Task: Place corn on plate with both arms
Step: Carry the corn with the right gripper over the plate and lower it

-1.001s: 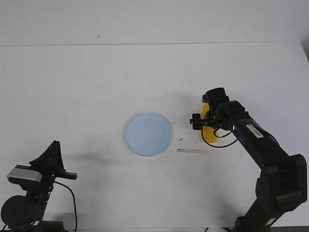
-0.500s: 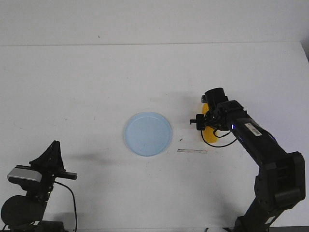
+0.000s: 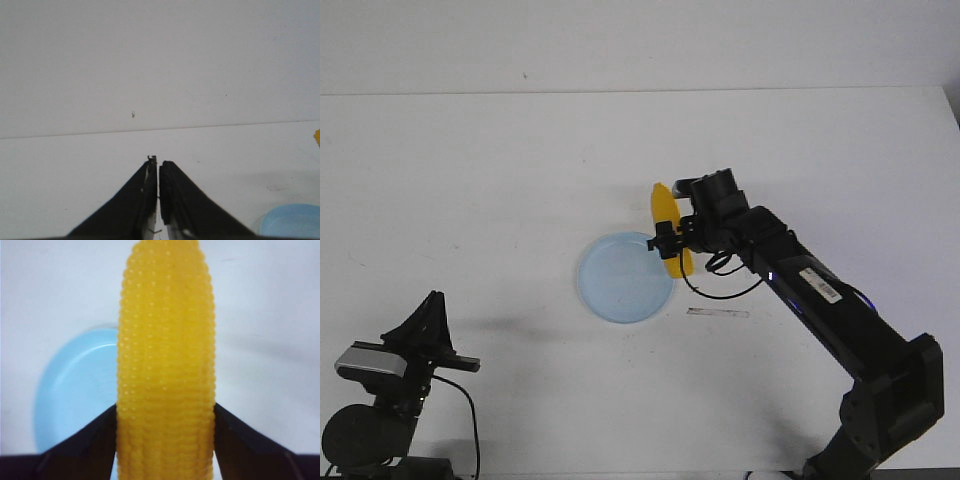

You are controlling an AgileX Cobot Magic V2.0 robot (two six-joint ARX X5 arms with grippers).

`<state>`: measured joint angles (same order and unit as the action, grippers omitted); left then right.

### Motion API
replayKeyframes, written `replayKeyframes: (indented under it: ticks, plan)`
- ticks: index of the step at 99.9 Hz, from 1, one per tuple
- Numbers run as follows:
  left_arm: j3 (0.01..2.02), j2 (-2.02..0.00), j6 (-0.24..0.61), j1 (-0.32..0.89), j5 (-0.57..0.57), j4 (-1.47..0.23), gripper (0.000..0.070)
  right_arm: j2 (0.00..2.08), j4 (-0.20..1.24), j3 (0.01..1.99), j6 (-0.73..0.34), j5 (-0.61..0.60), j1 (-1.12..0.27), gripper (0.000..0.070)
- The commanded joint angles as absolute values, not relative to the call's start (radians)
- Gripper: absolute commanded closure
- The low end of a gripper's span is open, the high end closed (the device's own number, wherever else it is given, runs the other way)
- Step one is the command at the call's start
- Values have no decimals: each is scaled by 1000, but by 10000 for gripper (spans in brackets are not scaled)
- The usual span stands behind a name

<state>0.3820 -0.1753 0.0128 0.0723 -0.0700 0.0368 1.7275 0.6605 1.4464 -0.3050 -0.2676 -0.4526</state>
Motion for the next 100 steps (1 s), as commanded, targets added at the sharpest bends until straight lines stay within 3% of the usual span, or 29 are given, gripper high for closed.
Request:
replayKeyframes:
  ticks: [1,42,54,73,82,100]
  plan:
    - [393,-173,2,72,-67,46,697,1771,648,1456,-327,-274,-496,419]
    - [393,-173,2,72,-67,46,698,1904,607,1456,-366,-340,-603,408]
    - [393,-173,2,72,-67,46,698,1932,613,1456,-371,-340,-603,324]
    - [393,-173,2,72,-67,46,698,1938,617,1457,-376,-340,-604,292]
    - [393,-173,2,72,-67,46,697,1938,624,1467,-369,-340,-606,195]
    - [393,-173,2,72,-67,46,698,1889,627,1496,-340,-339,-606,185]
